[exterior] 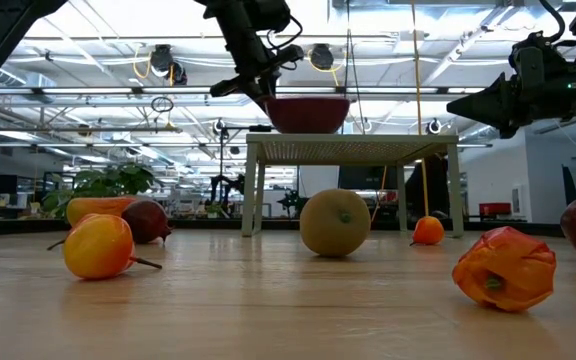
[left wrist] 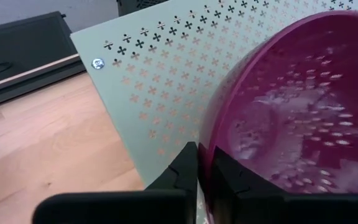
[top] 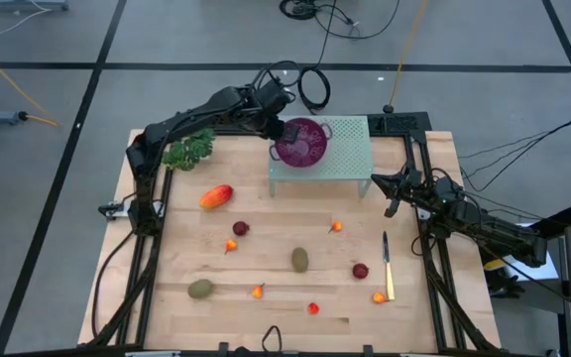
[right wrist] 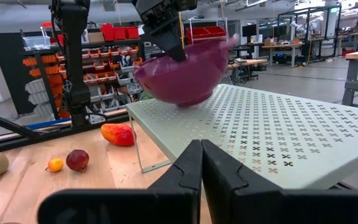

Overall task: Pick & Place Fruit
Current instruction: Put the violet strainer bowl on the shelf, then put the mango in the violet strainer bowl on the shelf

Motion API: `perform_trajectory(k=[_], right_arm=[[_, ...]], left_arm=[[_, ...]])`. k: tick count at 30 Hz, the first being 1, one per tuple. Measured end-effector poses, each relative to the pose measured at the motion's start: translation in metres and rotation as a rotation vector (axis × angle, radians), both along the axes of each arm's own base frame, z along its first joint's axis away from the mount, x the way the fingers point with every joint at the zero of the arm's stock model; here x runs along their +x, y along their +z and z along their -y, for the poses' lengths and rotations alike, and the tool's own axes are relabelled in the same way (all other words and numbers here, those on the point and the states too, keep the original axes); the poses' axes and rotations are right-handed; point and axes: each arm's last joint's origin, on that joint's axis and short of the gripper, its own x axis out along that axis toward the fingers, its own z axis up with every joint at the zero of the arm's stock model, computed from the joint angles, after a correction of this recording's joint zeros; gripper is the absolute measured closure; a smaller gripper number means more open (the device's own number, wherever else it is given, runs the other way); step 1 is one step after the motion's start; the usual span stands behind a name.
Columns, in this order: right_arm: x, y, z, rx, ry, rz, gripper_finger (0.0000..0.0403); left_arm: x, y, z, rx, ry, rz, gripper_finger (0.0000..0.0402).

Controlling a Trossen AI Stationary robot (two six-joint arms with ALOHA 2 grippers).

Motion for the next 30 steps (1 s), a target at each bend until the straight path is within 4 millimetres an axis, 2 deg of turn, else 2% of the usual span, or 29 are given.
perform_trajectory(k=[12, 20, 30], right_arm=[[0.000, 0.000, 0.000, 0.000, 0.000, 0.000, 0.0403], [0.000, 0.000, 0.000, 0.000, 0.000, 0.000, 0.0403], [0.000, 0.000, 0.000, 0.000, 0.000, 0.000, 0.0403]], left_arm=[[0.000, 0.000, 0.000, 0.014, 0.009, -0.006, 0.0327], [-0.003, 0.002, -0.002, 0.034, -0.006, -0.015, 0.0319], [-0.024, 0.027, 0.002, 0.105, 0.036, -0.014, 0.0319]])
